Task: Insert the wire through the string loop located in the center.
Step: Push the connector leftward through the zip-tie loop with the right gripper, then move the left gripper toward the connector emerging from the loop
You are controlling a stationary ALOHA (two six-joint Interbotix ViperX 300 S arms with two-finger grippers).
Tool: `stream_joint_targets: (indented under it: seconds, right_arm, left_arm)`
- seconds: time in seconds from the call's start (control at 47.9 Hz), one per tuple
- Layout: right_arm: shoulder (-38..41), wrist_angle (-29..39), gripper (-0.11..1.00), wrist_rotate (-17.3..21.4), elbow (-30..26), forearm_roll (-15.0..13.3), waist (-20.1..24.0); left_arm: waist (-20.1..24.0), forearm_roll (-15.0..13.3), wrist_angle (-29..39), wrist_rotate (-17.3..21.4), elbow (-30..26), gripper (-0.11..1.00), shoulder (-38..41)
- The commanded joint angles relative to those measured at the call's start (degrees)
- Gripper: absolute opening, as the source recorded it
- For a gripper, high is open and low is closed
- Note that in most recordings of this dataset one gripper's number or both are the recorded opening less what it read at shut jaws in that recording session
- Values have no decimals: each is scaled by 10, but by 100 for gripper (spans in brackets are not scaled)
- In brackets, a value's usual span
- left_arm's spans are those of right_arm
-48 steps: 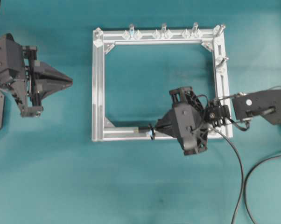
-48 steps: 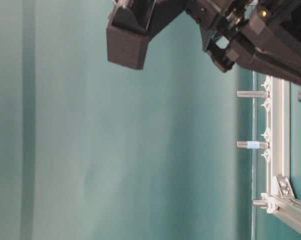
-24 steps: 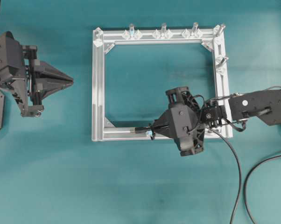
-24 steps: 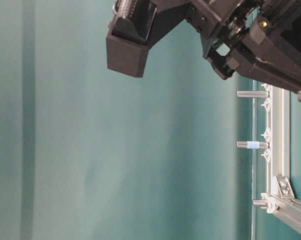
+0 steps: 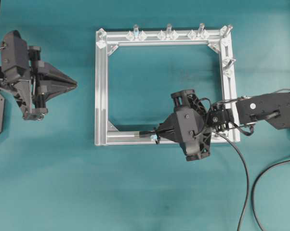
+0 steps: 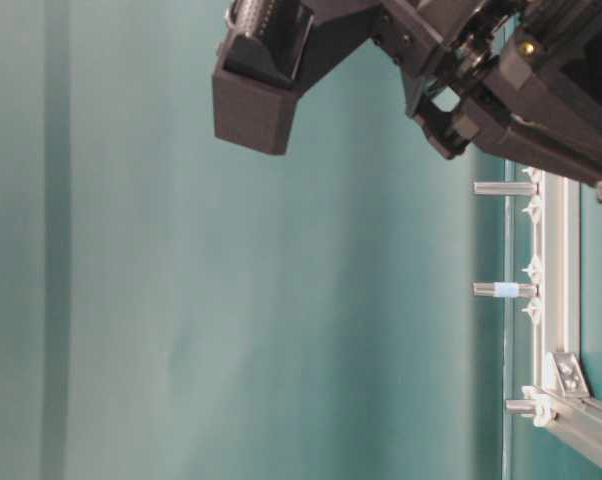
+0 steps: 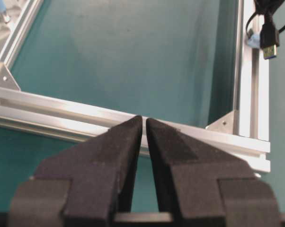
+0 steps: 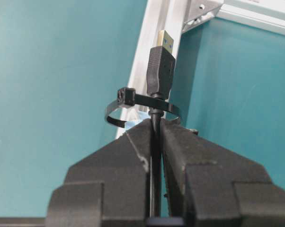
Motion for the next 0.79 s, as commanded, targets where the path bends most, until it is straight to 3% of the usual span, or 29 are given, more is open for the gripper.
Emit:
stream_joint_targets:
  seconds: [0.0,0.23,0.501,0.626,0.772]
  right_arm:
    - [-7,-5,7,-2,-12,1,-1]
    - [-7,-5,7,-2,-12,1,-1]
    - [-6,-5,7,-2,-13,1,-1]
    - [-7,-5,7,-2,-14,1,-1]
    - [-7,-5,7,-2,-17,1,-1]
  left_arm:
    - [-5,0,13,-3,-23,17,3]
    - [-28,0,49,-3,-51,17,20]
    - [-56,0,50,-2,-77,19,93]
    - [-58,0,51,-3,-98,37,128]
    - [-58,1,54,2,-134,78,169]
